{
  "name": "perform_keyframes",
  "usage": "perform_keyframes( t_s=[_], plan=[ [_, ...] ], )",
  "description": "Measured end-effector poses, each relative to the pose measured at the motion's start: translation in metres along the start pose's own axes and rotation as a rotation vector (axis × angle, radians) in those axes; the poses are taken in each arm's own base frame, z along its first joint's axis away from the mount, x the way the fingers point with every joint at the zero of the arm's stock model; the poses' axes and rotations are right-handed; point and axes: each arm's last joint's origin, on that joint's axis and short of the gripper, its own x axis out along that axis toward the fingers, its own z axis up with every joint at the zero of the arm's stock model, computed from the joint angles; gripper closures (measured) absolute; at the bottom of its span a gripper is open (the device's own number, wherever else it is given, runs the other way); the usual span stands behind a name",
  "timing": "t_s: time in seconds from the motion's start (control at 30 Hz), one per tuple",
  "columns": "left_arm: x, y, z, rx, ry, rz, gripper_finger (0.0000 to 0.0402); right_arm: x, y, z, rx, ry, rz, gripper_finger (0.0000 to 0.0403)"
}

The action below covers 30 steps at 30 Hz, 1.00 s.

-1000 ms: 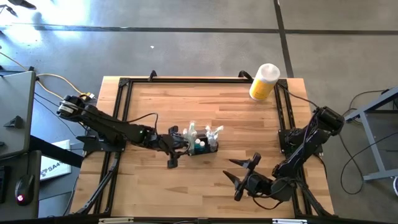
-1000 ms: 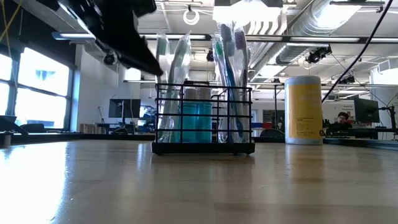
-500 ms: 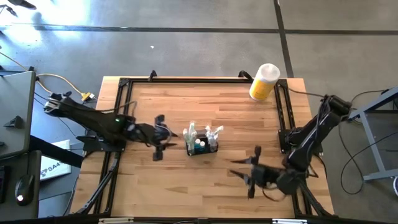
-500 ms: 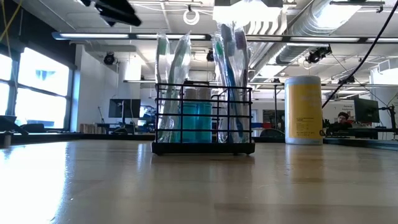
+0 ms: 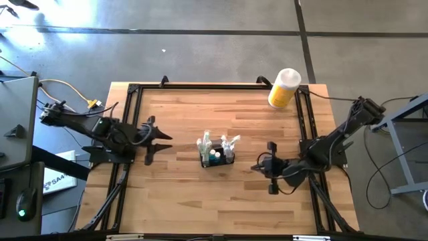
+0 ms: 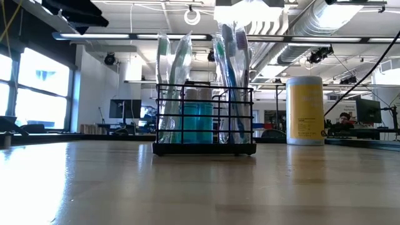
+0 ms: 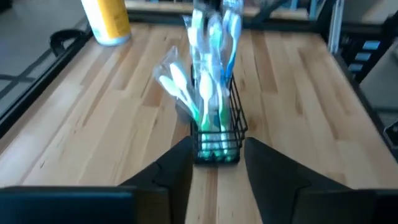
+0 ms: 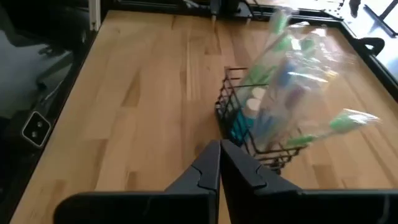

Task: Pick & Place toothbrushing station
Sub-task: Return to Home Position

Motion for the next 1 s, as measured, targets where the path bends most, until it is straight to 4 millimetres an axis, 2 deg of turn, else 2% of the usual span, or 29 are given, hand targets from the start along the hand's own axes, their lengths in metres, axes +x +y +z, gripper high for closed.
perform_keyframes(
  t_s=[0.13, 0.27, 0.3, 0.57, 0.7, 0.87, 1.0],
  plan=[
    [-0.006, 0.007, -0.02, -0.035, -0.09, -0.013, 0.0312, -0.014, -0.013, -0.007, 0.018, -0.019, -0.001, 0.04],
    [-0.007, 0.012, -0.037, -0.06, -0.157, 0.021, 0.0384, -0.026, -0.029, -0.026, 0.056, -0.092, 0.013, 0.04],
    [-0.007, 0.013, -0.04, -0.066, -0.171, 0.034, 0.0392, -0.026, -0.033, -0.033, 0.063, -0.114, 0.019, 0.04],
    [-0.001, 0.018, -0.056, -0.008, -0.168, 0.145, 0.0398, -0.025, -0.072, -0.093, 0.154, -0.356, 0.079, 0.04],
    [0.003, 0.019, -0.066, 0.002, -0.149, 0.179, 0.0399, -0.022, -0.089, -0.115, 0.204, -0.483, 0.12, 0.04],
    [0.004, 0.022, -0.077, -0.004, -0.159, 0.192, 0.0401, -0.022, -0.102, -0.133, 0.189, -0.626, 0.189, 0.0401],
    [0.006, 0.023, -0.088, -0.028, -0.206, 0.183, 0.0401, -0.018, -0.109, -0.144, 0.201, -0.632, 0.184, 0.0401]
  ],
)
